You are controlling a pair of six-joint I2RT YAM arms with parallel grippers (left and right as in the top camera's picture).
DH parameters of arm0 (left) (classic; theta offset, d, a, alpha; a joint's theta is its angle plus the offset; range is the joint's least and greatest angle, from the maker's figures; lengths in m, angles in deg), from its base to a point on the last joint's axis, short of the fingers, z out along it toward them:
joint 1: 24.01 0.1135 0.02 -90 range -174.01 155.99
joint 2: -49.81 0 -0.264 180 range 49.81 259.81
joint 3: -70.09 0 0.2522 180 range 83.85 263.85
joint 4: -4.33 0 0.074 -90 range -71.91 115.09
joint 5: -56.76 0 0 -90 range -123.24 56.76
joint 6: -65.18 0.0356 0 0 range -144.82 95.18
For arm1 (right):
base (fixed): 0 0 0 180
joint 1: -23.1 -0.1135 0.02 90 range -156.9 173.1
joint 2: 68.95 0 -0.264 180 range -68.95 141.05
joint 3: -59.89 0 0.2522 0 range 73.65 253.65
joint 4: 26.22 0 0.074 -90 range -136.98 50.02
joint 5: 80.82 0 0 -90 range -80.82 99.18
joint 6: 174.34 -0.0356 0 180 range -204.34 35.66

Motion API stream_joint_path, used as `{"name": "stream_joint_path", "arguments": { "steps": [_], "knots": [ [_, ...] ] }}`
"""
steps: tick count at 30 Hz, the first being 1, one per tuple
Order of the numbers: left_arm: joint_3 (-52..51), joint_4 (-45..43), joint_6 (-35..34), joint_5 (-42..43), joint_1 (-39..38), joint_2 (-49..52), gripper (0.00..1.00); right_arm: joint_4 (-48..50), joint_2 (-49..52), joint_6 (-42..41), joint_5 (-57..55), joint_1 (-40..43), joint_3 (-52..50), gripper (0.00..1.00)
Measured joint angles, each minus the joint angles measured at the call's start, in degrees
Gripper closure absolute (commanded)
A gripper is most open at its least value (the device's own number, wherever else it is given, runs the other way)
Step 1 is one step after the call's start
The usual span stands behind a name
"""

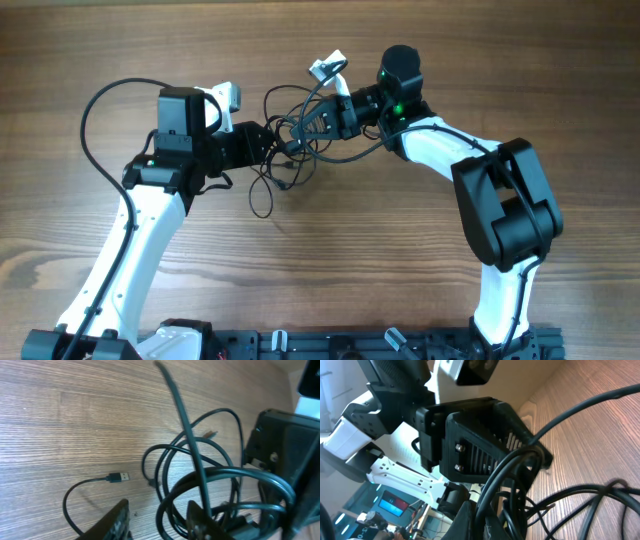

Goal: Untangle cables

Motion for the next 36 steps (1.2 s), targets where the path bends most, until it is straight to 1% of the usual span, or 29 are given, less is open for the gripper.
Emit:
{"name": "stream_joint_path", "arguments": {
  "steps": [2,3,4,5,6,7,11,14,15,17,21,22,25,26,28,31,32,33,34,35,36],
  "knots": [
    [0.0,0.0,-0.46,-1.11,-0.17,0.0,0.44,1.7,0.0,-1.86,0.0,0.02,0.0,0.95],
    [0.0,-0.07,-0.46,-1.42,-0.22,0.0,0.49,2.43,0.0,-2.32,0.0,0.02,0.0,0.95],
    [0.0,-0.09,-0.46,-1.53,-0.24,0.02,0.58,3.3,0.0,-3.15,0.0,0.0,0.0,0.95],
    [0.0,-0.35,-0.85,-1.49,-0.26,0.04,0.73,4.28,0.0,-3.91,0.0,0.0,0.0,0.95],
    [0.0,-0.9,-0.94,-1.46,-0.33,0.13,0.92,5.4,0.0,-5.03,0.0,0.0,0.0,0.95],
    [0.0,-1.22,-1.55,-1.44,-0.5,0.28,0.96,6.67,0.0,-6.08,0.0,-0.04,0.0,0.96],
    [0.04,-1.68,-1.75,-1.53,-1.77,1.66,0.96,10.93,0.11,-10.51,0.0,-0.48,0.0,0.95],
    [0.55,1.49,-3.58,-7.72,-2.12,2.01,0.96,11.32,1.07,-12.68,-0.04,-0.59,0.0,0.95],
    [0.85,3.28,-5.16,-10.95,-2.08,1.95,0.96,11.21,1.64,-12.85,-0.11,-0.57,-0.02,0.95],
    [1.07,5.92,-7.21,-14.38,-1.11,1.33,0.96,10.29,2.21,-12.48,-0.87,-0.35,-0.17,0.95],
    [1.14,7.5,-9.55,-15.23,2.62,-2.27,0.96,7.82,2.36,-11.02,-3.45,1.18,-0.17,0.96],
    [1.14,7.74,-9.99,-15.47,3.54,-3.34,0.96,6.27,2.36,-10.16,-4.02,1.81,-0.17,0.95],
    [0.92,9.16,-12.55,-23.74,8.9,-5.92,0.96,-3.52,2.29,-5.49,-7.17,6.88,-0.15,0.95],
    [0.83,9.2,-13.9,-26.32,10.75,-6.88,0.96,-9.01,2.19,-3.23,-10.47,9.57,-0.02,0.95],
    [0.79,9.18,-15.63,-27.39,11.17,-8.94,0.96,-16.74,2.21,1.53,-16.15,12.57,-0.07,0.94],
    [0.79,9.22,-16.81,-25.22,11.08,-10.05,0.96,-25.81,2.14,8.46,-21.44,11.19,0.04,0.83],
    [0.79,9.27,-16.98,-24.5,11.08,-10.03,0.96,-28.3,2.14,10.03,-22.4,10.1,0.09,0.77],
    [0.79,9.4,-17.18,-23.34,11.08,-9.99,0.96,-31.04,2.14,12.31,-22.99,9.11,0.15,0.62],
    [0.79,9.33,-17.2,-21.77,11.08,-9.99,0.96,-33.31,2.14,14.1,-23.41,8.17,0.15,0.43],
    [0.74,8.83,-16.72,-19.28,11.08,-9.99,0.96,-35.6,2.14,16.0,-23.39,7.13,0.04,0.29],
    [0.68,7.65,-15.26,-15.43,11.08,-9.99,0.96,-36.13,2.14,17.64,-22.97,6.67,0.04,0.2]
  ]
}}
